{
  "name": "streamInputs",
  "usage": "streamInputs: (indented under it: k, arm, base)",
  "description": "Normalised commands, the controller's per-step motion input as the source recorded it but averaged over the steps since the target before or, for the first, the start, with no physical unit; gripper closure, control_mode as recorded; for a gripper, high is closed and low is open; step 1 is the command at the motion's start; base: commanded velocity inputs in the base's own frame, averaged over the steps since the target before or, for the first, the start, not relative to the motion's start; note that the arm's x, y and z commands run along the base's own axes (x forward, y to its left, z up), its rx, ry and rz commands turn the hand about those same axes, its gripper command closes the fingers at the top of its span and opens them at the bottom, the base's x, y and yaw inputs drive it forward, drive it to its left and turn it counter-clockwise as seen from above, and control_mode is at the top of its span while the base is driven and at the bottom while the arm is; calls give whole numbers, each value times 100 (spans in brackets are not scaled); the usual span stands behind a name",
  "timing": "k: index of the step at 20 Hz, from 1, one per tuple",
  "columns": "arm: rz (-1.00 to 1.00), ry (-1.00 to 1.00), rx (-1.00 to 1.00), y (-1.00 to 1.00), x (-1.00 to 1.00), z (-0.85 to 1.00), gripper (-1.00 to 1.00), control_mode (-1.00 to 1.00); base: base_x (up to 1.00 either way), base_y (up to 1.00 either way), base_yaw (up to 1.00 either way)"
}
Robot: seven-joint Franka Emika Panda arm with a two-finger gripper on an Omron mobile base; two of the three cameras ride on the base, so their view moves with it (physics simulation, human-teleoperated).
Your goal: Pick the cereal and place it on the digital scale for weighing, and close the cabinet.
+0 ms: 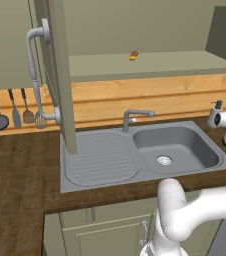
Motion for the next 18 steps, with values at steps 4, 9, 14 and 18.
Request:
streamInputs:
  k: [4, 9, 14, 18]
  arm:
    - [0, 0, -1, 0, -16, -41, 100, -100]
    - [0, 0, -2, 0, -40, -37, -100, -100]
    - [0, 0, 0, -2, -10, -13, -100, -100]
    - [0, 0, -2, 6, -9, -13, -100, -100]
  base:
    - [0, 0, 0]
    - [0, 0, 0]
    - [0, 0, 0]
    - [0, 0, 0]
